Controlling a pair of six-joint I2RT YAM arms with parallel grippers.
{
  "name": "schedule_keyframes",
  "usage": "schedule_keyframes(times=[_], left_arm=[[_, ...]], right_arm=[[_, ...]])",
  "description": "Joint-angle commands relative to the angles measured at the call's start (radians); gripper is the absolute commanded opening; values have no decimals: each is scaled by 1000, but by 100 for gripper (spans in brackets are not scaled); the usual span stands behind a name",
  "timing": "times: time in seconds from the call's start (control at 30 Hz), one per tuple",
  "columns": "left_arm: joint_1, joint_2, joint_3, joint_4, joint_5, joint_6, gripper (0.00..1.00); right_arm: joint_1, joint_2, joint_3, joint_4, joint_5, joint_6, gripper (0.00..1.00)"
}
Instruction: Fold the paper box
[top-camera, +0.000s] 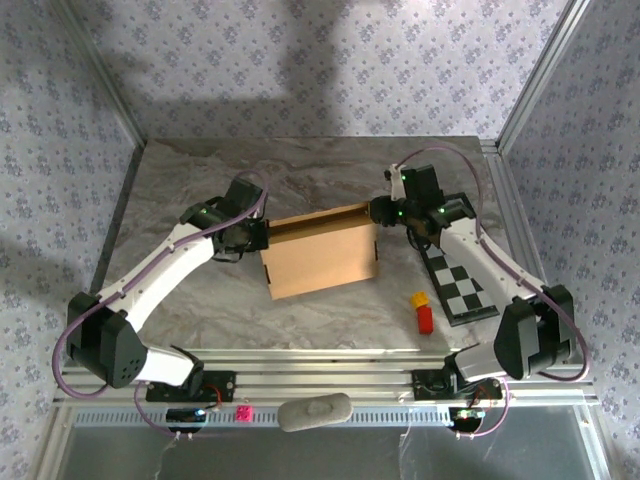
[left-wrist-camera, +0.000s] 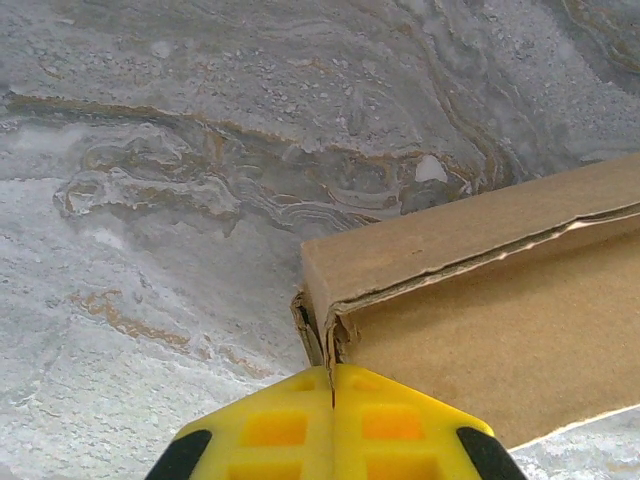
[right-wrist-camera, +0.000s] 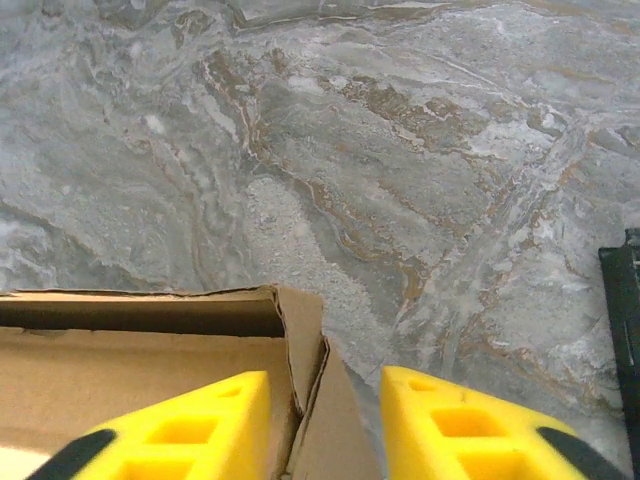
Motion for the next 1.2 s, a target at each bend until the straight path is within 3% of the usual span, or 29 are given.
schedule_keyframes(times=[0.0, 0.13, 0.17, 0.27, 0.4, 0.5, 0.9, 1.17], left_arm=[[-10, -31, 3, -8, -41, 21, 0], [-13, -36, 5, -6, -50, 22, 0], [-14, -37, 4, -4, -51, 24, 0], [-17, -40, 2, 1, -57, 24, 0], [-27, -50, 2, 10, -72, 25, 0], [-33, -58, 0, 17, -82, 28, 0], [-44, -75, -19, 24, -91, 24, 0], [-46, -80, -17, 21, -92, 25, 0]], right_arm=[[4, -50, 25, -43, 22, 66, 47], [3, -38, 106, -182, 69, 362, 59], [1, -23, 139, -277, 85, 505, 73], [-9, 6, 196, -414, -25, 772, 82], [-1, -32, 86, -268, -131, 1174, 99], [-1, -17, 5, -178, -221, 1393, 99], [-1, -13, -119, 34, -224, 1595, 97], [-4, -16, -135, 49, -202, 1594, 83]])
